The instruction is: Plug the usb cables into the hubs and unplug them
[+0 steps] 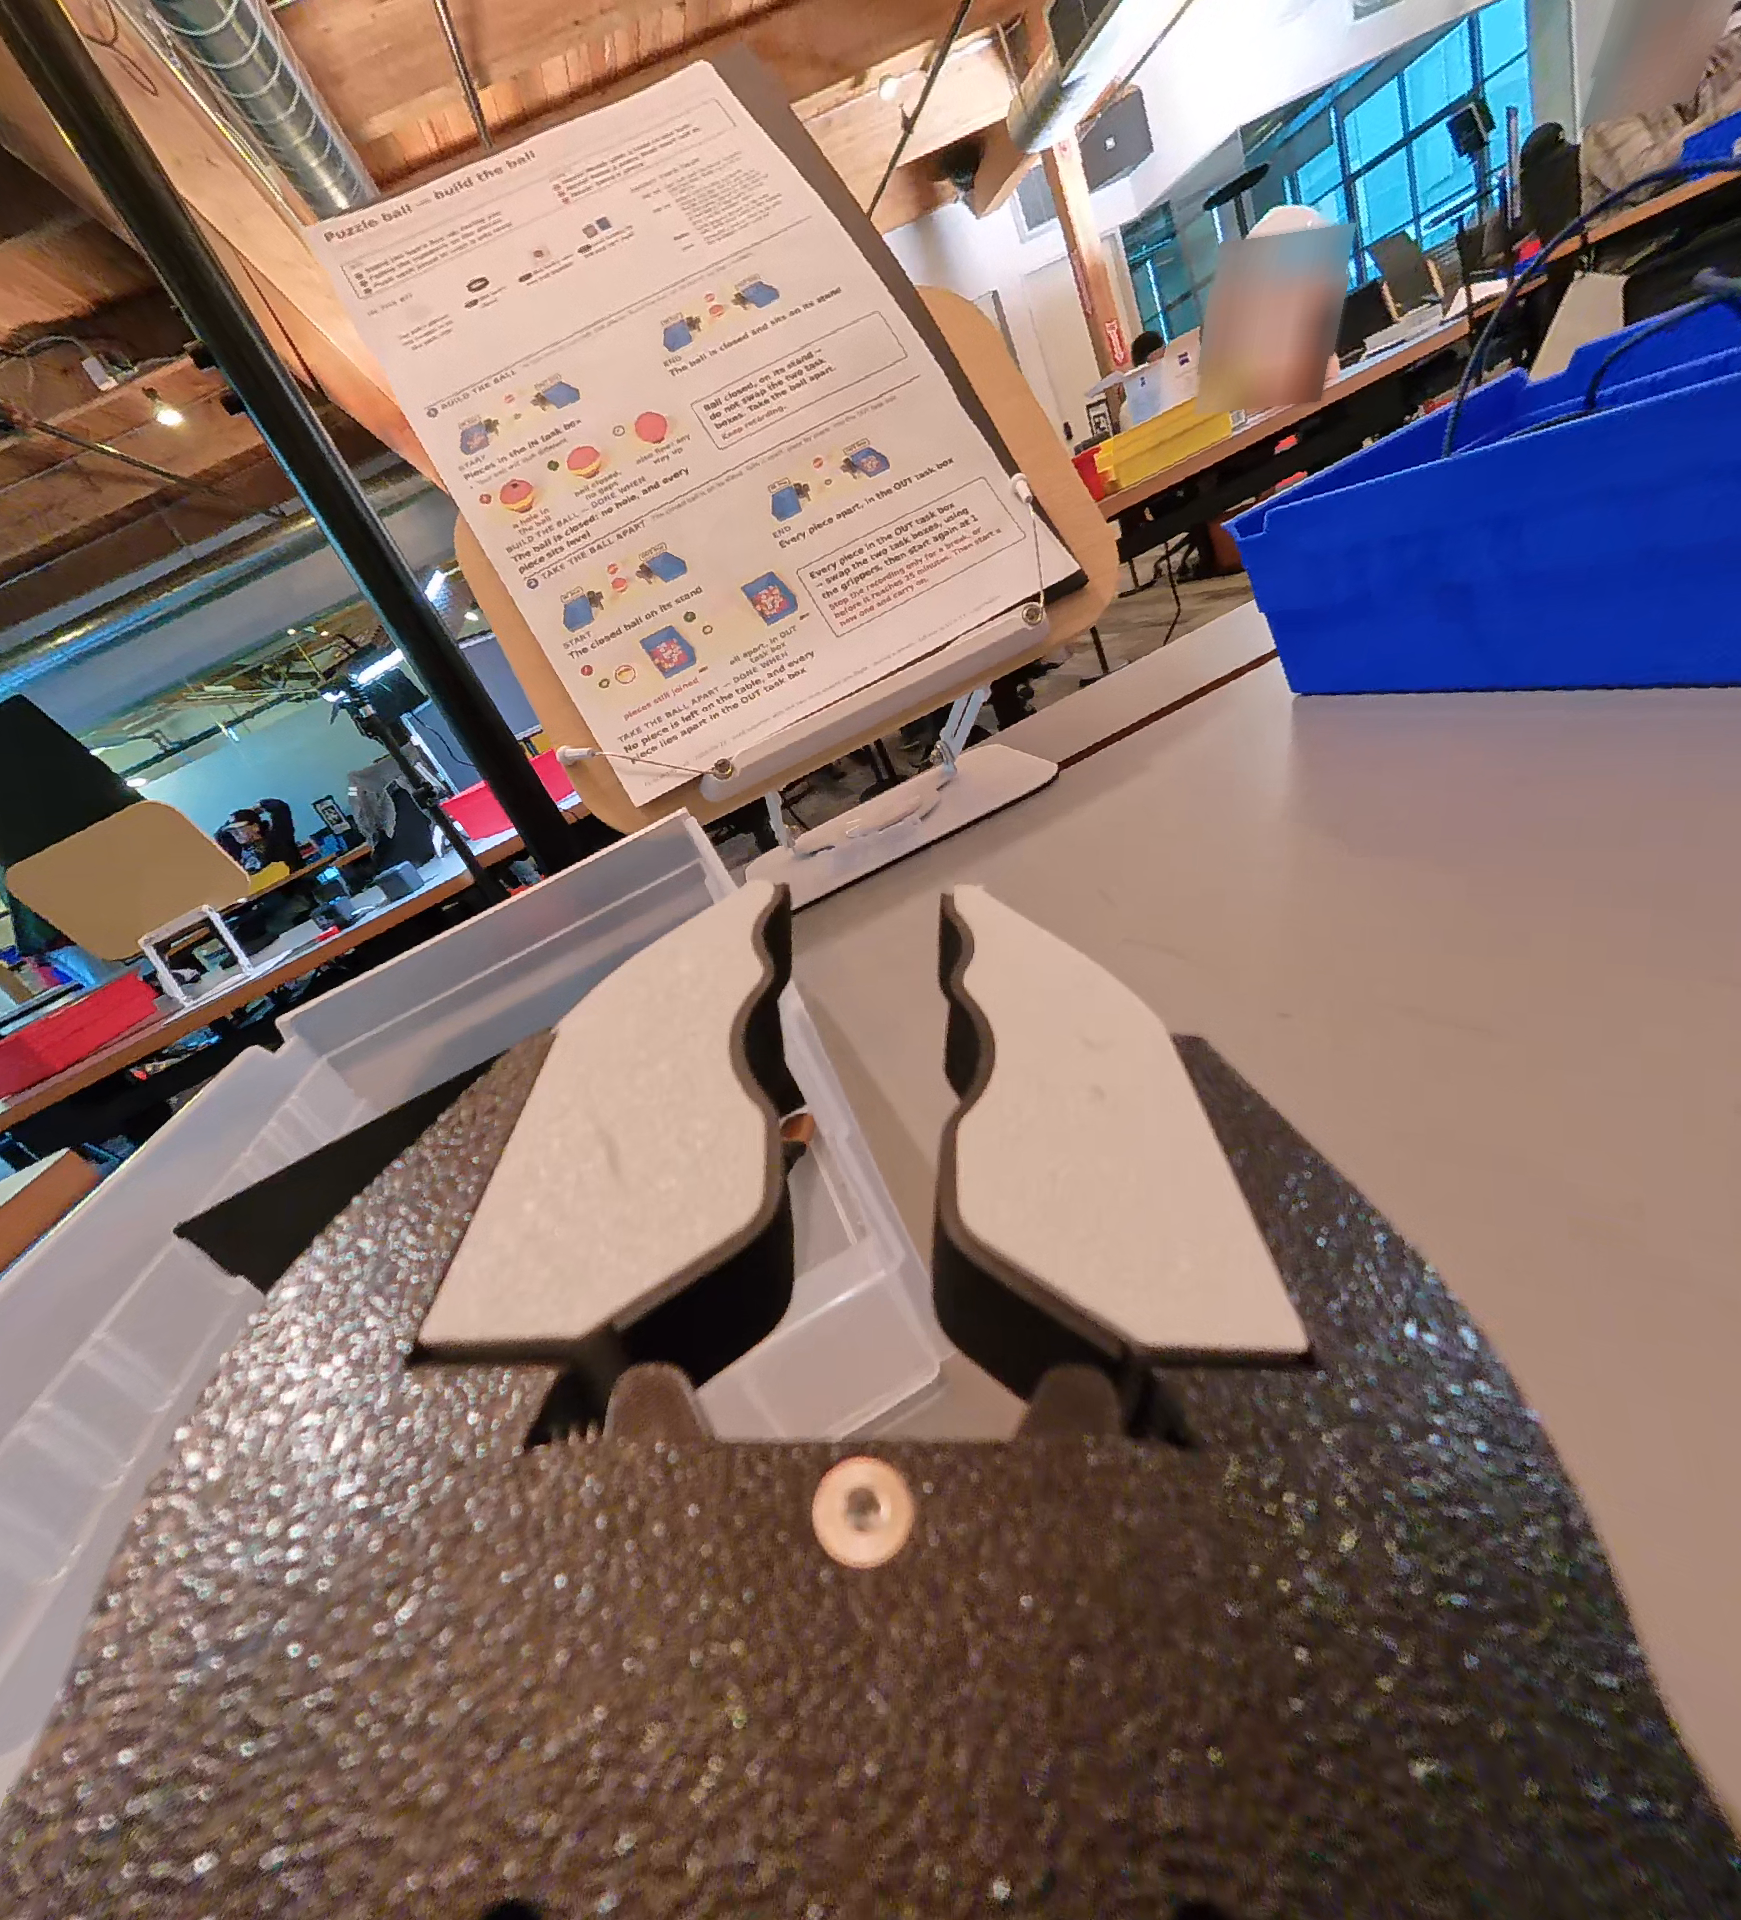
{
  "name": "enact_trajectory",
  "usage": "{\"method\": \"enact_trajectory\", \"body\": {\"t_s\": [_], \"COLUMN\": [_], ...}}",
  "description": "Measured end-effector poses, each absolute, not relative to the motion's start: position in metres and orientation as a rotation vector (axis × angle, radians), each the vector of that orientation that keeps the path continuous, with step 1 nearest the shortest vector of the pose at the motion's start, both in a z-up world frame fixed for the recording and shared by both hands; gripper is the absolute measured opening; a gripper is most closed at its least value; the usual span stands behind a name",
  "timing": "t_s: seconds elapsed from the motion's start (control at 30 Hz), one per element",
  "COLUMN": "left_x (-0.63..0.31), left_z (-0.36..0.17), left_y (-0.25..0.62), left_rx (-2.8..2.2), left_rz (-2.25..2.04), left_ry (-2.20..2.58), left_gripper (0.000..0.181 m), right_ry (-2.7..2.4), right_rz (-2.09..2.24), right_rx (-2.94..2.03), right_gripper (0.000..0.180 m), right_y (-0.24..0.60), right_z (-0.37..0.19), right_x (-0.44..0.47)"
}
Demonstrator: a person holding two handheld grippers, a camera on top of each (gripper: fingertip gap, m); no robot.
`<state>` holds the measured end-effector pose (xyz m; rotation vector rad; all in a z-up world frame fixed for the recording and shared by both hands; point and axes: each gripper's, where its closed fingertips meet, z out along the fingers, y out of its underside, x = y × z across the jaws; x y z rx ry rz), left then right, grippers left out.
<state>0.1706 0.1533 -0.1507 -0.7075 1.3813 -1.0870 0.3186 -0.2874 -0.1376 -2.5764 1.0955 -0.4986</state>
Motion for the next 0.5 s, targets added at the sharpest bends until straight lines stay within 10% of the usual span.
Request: {"method": "enact_trajectory", "body": {"t_s": [0.3, 0.43, 0.5], "left_x": [0.17, 0.171, 0.171], "left_z": [-0.149, -0.151, -0.152], "left_y": [0.156, 0.153, 0.15], "left_rx": [-0.722, -0.706, -0.682], "left_rz": [-1.105, -1.075, -1.055], "left_ry": [1.367, 1.379, 1.392], "left_gripper": [0.026, 0.026, 0.026], "right_ry": [0.666, 0.721, 0.738], "right_rz": [-0.597, -0.78, -0.661], "right_rx": [-2.278, -2.294, -2.311], "right_gripper": [0.108, 0.039, 0.038], "right_y": [-0.148, -0.149, -0.146], "right_z": [-0.13, -0.156, -0.168], "right_x": [0.213, 0.235, 0.235]}}
